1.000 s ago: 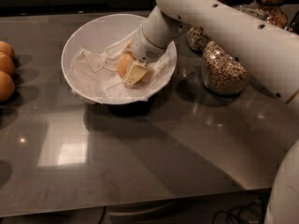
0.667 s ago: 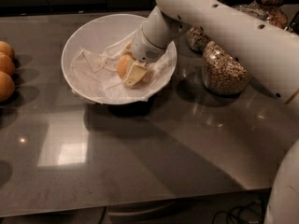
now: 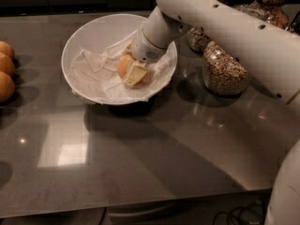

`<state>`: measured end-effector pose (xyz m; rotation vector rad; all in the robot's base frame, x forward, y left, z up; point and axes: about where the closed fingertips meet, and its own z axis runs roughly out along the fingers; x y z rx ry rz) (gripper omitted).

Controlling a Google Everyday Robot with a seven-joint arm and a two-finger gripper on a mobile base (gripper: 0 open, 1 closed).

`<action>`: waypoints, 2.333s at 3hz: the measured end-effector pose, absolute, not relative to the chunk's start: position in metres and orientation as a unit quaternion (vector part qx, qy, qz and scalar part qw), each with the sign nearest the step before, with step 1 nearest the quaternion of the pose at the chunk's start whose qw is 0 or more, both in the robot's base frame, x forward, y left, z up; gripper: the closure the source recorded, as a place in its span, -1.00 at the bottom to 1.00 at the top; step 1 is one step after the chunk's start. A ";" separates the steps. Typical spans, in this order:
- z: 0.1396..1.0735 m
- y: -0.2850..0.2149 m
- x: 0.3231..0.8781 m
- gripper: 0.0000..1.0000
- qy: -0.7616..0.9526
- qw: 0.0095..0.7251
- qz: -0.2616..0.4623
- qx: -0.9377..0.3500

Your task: Pick orange from white bowl

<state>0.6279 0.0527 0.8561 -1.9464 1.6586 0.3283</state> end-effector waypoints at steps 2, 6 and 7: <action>0.887 0.064 0.613 1.00 0.587 0.306 0.130 -0.738; 0.995 0.027 0.551 1.00 0.514 0.422 0.175 -0.726; 0.995 0.027 0.551 1.00 0.514 0.422 0.175 -0.726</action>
Offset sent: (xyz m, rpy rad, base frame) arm -0.0346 0.0184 0.0717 0.1278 -0.0956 0.1111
